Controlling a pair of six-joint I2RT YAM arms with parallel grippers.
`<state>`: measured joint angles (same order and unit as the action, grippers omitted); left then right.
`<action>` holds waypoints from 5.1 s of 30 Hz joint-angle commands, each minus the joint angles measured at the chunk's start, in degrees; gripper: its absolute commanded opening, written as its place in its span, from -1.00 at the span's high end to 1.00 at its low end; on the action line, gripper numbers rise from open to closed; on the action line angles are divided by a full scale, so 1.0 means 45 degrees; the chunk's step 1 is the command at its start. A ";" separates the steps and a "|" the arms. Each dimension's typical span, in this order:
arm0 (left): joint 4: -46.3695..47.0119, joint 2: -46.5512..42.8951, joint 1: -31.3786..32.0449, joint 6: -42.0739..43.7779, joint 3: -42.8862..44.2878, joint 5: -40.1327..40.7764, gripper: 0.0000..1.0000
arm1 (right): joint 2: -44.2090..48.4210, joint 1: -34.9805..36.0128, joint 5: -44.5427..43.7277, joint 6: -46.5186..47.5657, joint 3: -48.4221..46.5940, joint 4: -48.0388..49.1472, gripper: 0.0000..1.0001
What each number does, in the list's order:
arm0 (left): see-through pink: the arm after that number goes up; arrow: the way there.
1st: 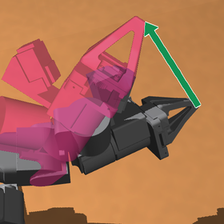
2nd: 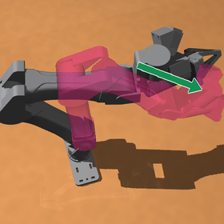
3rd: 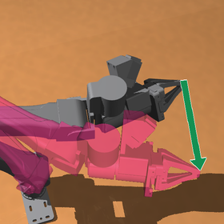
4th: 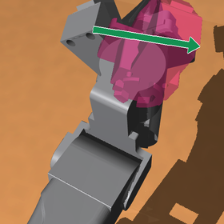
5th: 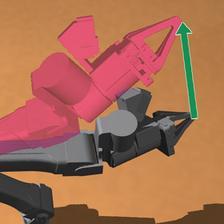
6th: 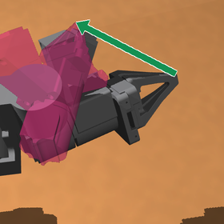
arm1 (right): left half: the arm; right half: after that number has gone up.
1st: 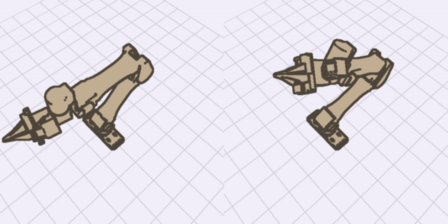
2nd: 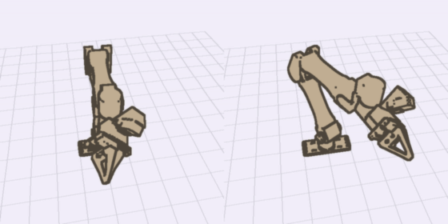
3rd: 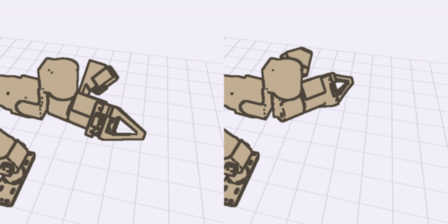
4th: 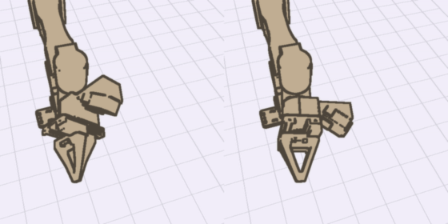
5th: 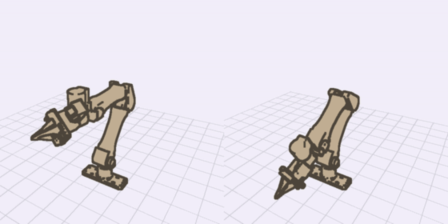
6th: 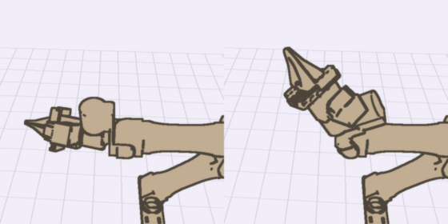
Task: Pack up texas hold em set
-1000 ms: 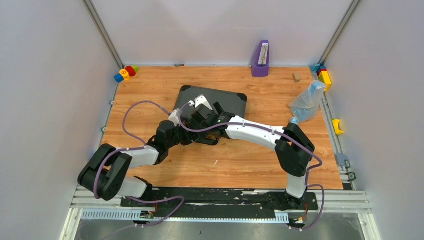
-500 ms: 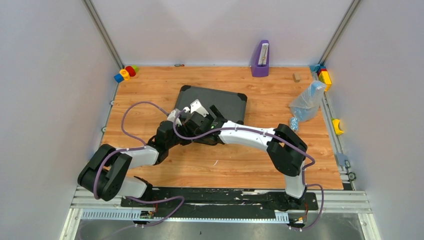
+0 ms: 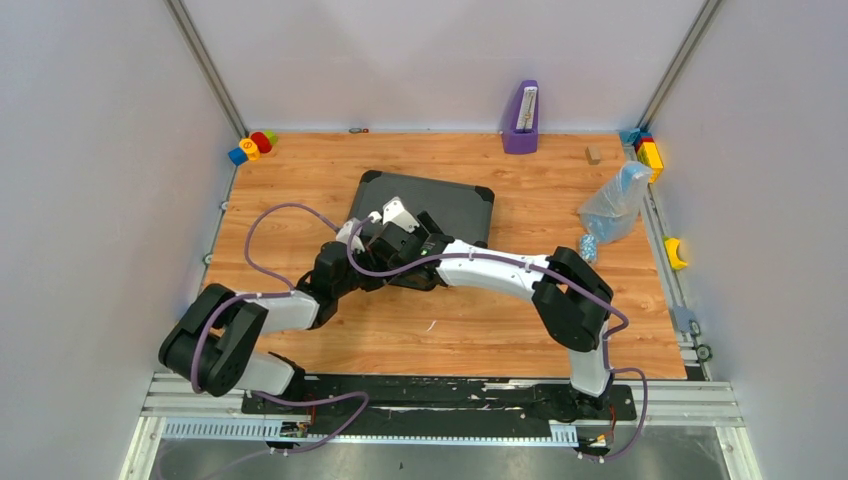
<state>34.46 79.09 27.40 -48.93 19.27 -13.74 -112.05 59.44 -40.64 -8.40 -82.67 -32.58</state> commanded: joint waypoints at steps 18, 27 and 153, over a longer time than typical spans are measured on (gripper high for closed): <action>0.1828 0.1684 0.0320 -0.0106 0.0639 -0.0329 1.00 | 0.0060 -0.1034 0.7074 -0.1902 0.2250 -0.0459 -0.40; -0.0481 0.1832 0.0508 0.1190 0.1543 0.0843 1.00 | 0.0437 -0.1191 0.7442 -0.1907 0.2508 -0.0184 -0.37; 0.5194 0.0374 -0.5991 1.1077 -0.0529 0.4244 -1.00 | 0.7278 -1.3502 0.6313 0.0281 1.5818 2.0677 -1.00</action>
<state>56.27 80.99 0.64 1.37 16.25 4.78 -80.47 -1.41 -12.88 -6.33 -10.68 57.71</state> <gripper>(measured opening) 0.997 0.996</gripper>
